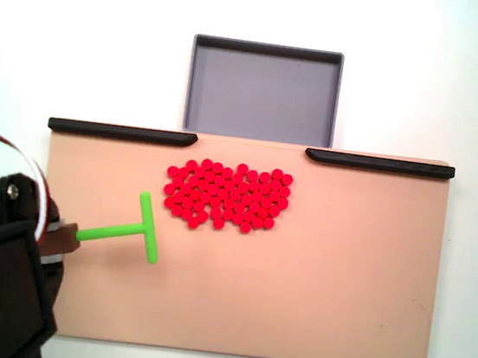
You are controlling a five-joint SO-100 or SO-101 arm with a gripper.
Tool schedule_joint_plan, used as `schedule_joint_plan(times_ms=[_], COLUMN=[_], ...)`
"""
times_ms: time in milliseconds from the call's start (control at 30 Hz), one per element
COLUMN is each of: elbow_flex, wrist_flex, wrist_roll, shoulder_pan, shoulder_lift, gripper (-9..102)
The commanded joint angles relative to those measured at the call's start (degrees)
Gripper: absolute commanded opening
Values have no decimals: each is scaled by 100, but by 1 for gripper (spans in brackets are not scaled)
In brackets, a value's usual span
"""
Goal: Gather the left side granules
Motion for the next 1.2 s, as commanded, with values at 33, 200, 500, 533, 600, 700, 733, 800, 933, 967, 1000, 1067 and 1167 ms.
schedule_joint_plan(times_ms=[33, 200, 500, 533, 600, 700, 733, 800, 933, 967, 1000, 1067, 1167], elbow_flex=[-483, -782, -1354, -1389, -1389, -1389, -1397, -1397, -1397, -1415, -1468, -1573, -1679], wrist_flex=[-26, -26, -18, -18, -18, -18, -18, -18, -18, -18, -18, -18, -18], wrist_roll=[220, 404, 650, 677, 703, 712, 712, 729, 817, 844, 861, 914, 932], shoulder_pan=[-70, -105, -141, -149, -149, -141, -132, -123, -105, -105, -105, -105, -97], shoulder_lift=[-132, -457, -976, -993, -1020, -1081, -1116, -1151, -1204, -1230, -1274, -1336, -1380], gripper=[0, 0, 0, 0, 0, 0, 0, 0, 0, 0, 0, 0, 0])
